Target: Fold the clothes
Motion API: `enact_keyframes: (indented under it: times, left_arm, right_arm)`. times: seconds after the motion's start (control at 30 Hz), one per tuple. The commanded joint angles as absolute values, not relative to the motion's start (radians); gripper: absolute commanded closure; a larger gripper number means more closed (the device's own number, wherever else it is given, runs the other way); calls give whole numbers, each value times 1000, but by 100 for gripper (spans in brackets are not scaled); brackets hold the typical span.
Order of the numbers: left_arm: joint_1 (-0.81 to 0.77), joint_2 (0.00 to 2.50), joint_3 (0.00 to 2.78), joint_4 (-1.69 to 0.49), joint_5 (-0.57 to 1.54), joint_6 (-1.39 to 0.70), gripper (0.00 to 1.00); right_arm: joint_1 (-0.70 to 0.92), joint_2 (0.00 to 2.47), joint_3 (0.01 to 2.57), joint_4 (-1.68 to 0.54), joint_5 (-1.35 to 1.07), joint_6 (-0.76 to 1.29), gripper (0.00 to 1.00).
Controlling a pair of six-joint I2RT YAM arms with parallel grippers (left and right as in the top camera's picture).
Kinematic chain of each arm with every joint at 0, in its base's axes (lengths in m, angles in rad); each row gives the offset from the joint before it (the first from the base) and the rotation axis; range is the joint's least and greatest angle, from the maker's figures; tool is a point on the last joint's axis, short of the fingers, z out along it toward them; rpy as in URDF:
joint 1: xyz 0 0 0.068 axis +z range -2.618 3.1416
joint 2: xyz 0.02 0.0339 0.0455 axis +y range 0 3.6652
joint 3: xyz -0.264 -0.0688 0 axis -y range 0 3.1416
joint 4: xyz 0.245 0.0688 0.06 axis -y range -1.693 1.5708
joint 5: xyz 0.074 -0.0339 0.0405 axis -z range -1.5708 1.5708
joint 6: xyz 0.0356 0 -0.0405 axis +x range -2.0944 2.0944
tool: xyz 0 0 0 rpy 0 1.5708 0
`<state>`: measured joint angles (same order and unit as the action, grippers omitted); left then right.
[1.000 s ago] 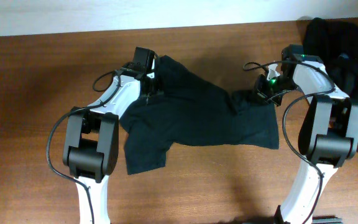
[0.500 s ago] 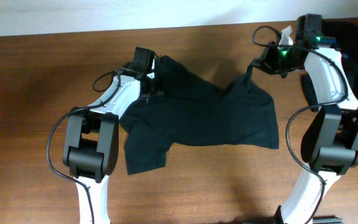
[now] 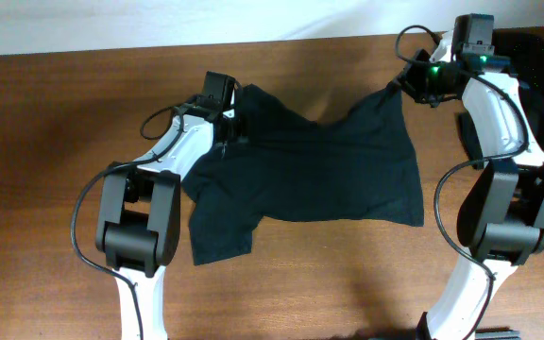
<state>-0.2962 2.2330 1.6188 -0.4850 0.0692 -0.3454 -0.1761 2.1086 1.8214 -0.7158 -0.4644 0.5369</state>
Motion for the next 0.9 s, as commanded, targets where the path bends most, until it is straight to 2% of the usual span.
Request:
enact_keyframes:
  times: [0.0,0.43,0.6,0.87]
  left_arm:
    - [-282,2273,1592,-460,-6,-351,40]
    - [-266,2187,1720,-333,56,-336,41]
    - [-265,2190,1740,-233,27,-317,49]
    - [-265,2213,1740,-166,-65,-297,70]
  right_arm:
    - [-177,2108,1831,-693,-382,566,96]
    - [-174,2148,1831,-664,-368,562,96]
    - [-174,2149,1831,-662,-353,558,96]
    - [-157,2150,1831,-645,-297,559,96]
